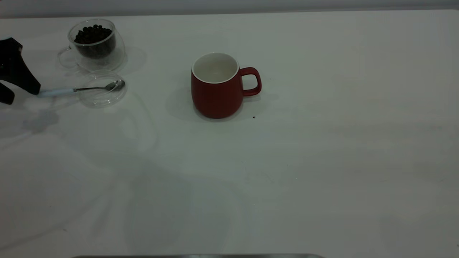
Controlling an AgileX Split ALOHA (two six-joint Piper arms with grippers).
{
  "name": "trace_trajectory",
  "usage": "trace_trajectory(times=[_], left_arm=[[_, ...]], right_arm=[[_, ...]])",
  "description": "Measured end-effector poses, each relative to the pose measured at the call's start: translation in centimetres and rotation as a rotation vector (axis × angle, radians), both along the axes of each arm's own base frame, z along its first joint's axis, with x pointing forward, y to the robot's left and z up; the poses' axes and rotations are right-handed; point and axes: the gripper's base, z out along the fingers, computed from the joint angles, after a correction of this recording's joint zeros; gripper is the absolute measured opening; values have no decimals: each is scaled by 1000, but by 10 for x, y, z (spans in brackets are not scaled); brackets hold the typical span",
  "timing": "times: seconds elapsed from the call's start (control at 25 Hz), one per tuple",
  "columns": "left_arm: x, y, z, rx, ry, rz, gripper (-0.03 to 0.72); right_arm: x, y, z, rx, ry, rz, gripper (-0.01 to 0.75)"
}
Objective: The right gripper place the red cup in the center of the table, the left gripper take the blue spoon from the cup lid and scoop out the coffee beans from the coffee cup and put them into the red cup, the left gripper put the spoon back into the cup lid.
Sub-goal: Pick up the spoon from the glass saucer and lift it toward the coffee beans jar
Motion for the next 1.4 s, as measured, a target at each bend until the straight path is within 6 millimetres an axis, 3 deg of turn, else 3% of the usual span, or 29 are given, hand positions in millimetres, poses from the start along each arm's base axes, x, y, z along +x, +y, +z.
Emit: trace_trajectory(times=[0.48, 0.84, 1.08, 1.4], left_arm=[[-22, 63, 11, -237, -109, 136, 595], [-25, 50, -30, -434, -95, 142, 595], [-22, 48, -38, -466, -132, 176, 595], [-24, 41, -66, -544, -121, 238, 595]], right_arm=[[0, 0, 0, 0, 0, 0, 243], [0, 0, 0, 0, 0, 0, 242], [0, 0, 0, 0, 0, 0, 243], [0, 0, 0, 0, 0, 0, 243]])
